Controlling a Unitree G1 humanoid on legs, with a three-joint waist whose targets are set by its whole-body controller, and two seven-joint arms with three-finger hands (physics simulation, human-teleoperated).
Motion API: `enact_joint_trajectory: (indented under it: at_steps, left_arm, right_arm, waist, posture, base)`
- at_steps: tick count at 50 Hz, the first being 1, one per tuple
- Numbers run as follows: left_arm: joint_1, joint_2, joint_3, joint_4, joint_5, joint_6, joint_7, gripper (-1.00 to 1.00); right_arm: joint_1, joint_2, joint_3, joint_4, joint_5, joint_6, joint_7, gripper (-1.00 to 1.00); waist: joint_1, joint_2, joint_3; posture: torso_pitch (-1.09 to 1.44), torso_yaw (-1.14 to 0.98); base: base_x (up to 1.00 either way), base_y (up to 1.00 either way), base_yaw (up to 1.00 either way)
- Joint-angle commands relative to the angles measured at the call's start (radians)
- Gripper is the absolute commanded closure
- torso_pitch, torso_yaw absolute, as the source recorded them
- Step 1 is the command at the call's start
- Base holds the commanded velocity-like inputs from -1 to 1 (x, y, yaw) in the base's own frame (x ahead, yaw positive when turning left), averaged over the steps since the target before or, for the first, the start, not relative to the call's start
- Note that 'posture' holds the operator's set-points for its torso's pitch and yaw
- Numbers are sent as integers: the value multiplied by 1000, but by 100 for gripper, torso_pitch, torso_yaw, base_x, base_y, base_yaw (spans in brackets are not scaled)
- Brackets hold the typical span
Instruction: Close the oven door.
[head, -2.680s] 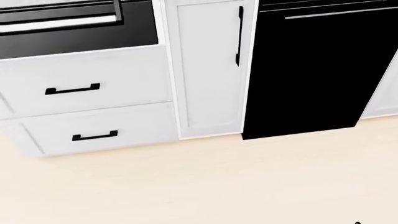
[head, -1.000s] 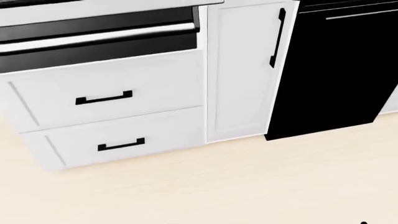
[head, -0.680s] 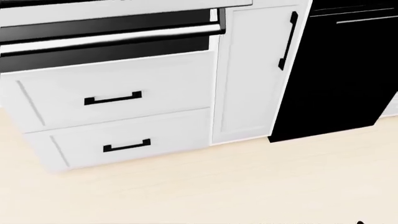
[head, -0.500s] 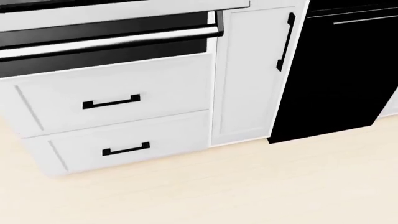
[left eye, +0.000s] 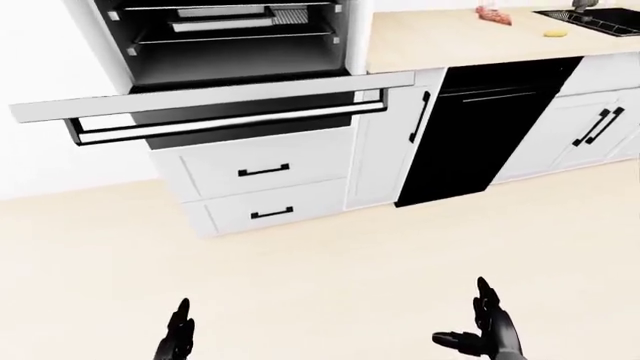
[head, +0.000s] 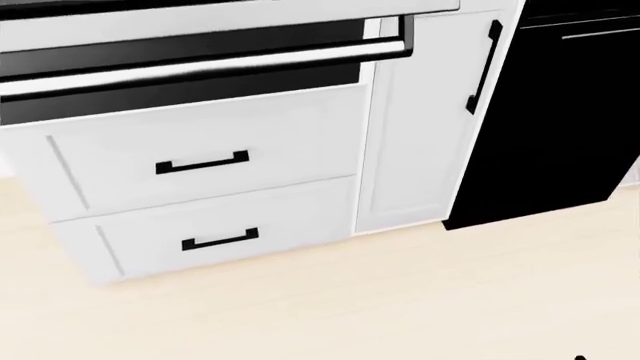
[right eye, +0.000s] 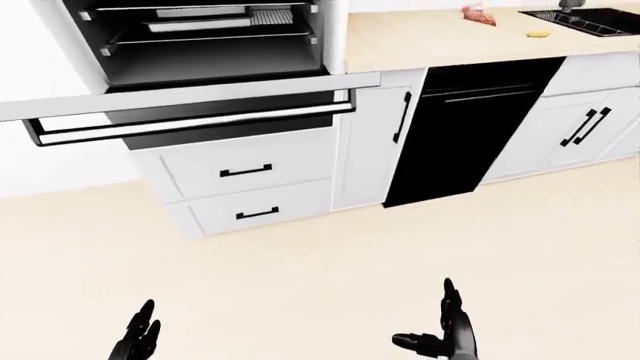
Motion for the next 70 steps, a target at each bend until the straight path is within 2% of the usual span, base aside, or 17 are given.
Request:
enact_joint_trajectory:
  at_steps: [1,2,6,11,14,16,25,29,31,38,41,43,55,59,60,65,70]
  left_arm:
    - [-9,16,3,-20,-5,-26,0,-100]
    - [-9,16,3,-20,-6,-26,0,-100]
    - [-9,17,2,-20,-4,-20,5,-100]
    - [-10,16,5,-20,-9,-18,0,-100]
    - [-10,15,5,-21,-11,-20,-6,-100]
    - [-11,14,5,-21,-14,-20,-12,-100]
    - [-13,14,3,-22,-18,-16,-15,-100]
    - [-12,14,4,-22,-24,-9,-19,-100]
    - [-13,14,4,-22,-25,-7,-19,-100]
    - [-13,13,4,-22,-30,0,-15,-100]
    - [-13,14,5,-22,-32,2,-13,-100]
    - [-14,13,3,-22,-32,0,-15,-100]
    - [-17,13,2,-23,-35,3,-23,-100]
    - [-16,14,3,-23,-36,2,-24,-100]
    - [-17,15,3,-23,-36,2,-25,-100]
    - [-16,14,2,-23,-38,2,-26,-100]
    - [-16,14,2,-23,-38,1,-26,-100]
  right_arm:
    - [-13,-12,-5,-20,5,-24,-2,-100]
    - [-13,-12,-5,-19,5,-24,-2,-100]
    - [-12,-11,-5,-20,6,-24,-1,-100]
    - [-12,-12,-5,-20,6,-24,-2,-100]
    - [-12,-12,-5,-20,7,-23,-2,-100]
    - [-12,-12,-5,-21,8,-23,-1,-100]
    - [-14,-11,-4,-21,9,-23,-2,-100]
    - [-13,-11,-4,-20,9,-23,-2,-100]
    - [-14,-11,-4,-20,9,-23,-2,-100]
    - [-12,-11,-4,-20,8,-24,-1,-100]
    - [-12,-11,-4,-20,8,-24,-2,-100]
    - [-13,-11,-4,-20,9,-23,-1,-100]
    - [-16,-12,-7,-20,10,-18,0,-100]
    - [-15,-12,-7,-20,12,-18,1,-100]
    - [-15,-12,-7,-20,12,-19,1,-100]
    - [-13,-12,-7,-20,12,-21,1,-100]
    - [-13,-12,-7,-21,14,-21,1,-100]
  waist:
    - [-6,22,-9]
    - [1,1,-15]
    - [-1,17,-17]
    - [1,96,-8]
    - [-1,172,-37]
    - [10,144,-10]
    - [9,57,-7]
    - [6,-14,-14]
    - [-2,16,-13]
    - [3,46,-10]
    - [2,101,-9]
    - [6,174,-27]
    - [10,49,-7]
    - [4,-37,-25]
    - [-7,20,-8]
    - [-1,17,-18]
    - [2,96,-9]
  posture:
    - [0,0]
    - [0,0]
    - [0,0]
    - [0,0]
    - [0,0]
    - [0,0]
    - [0,0]
    - [0,0]
    - [0,0]
    - [0,0]
    - [0,0]
    - [0,0]
    - [0,0]
    - [0,0]
    - [0,0]
    - [0,0]
    - [0,0]
  base:
    - [0,29,0]
    - [0,29,0]
    - [0,29,0]
    - [0,29,0]
    - [0,29,0]
    - [0,29,0]
    - [0,29,0]
    - [0,29,0]
    - [0,29,0]
    - [0,29,0]
    - [0,29,0]
    - [0,29,0]
    - [0,29,0]
    - [0,29,0]
    - [0,29,0]
    - [0,29,0]
    - [0,28,0]
